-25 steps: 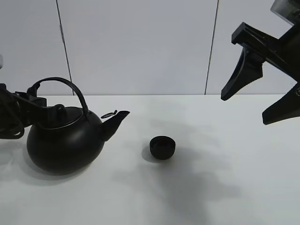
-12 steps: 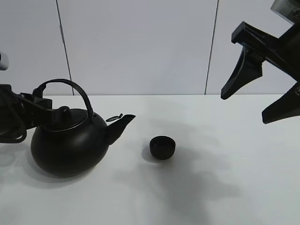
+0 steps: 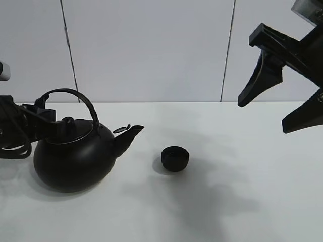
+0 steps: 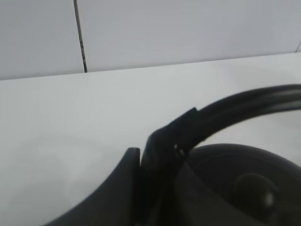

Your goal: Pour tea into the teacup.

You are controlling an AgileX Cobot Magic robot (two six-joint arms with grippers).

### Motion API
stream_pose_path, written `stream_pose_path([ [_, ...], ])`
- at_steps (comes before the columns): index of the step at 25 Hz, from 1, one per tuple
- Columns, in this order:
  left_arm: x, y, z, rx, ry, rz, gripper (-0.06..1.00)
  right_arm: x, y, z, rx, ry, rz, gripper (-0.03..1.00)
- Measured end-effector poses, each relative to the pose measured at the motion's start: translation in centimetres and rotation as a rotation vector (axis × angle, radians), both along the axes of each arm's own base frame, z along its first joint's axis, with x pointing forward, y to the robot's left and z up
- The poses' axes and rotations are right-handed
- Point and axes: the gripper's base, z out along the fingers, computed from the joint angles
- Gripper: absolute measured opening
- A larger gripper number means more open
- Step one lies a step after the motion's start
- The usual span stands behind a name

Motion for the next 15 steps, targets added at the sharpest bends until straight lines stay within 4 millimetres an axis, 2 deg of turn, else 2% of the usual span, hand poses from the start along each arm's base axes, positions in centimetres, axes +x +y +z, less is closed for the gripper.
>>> stream_pose_path([
  [10, -0.02, -0.21, -0.12, 0.009, -0.011, -0.028, 0.11, 0.03, -0.01, 0.02, 0.000, -0.004, -0.002, 0.49],
  [12, -0.07, -0.41, -0.08, 0.007, -0.016, -0.050, 0.16, 0.03, -0.01, 0.02, 0.000, -0.004, -0.002, 0.49],
  [15, 0.01, -0.59, 0.27, -0.010, -0.051, -0.062, 0.28, 0.05, -0.01, 0.02, 0.000, -0.006, -0.003, 0.49],
])
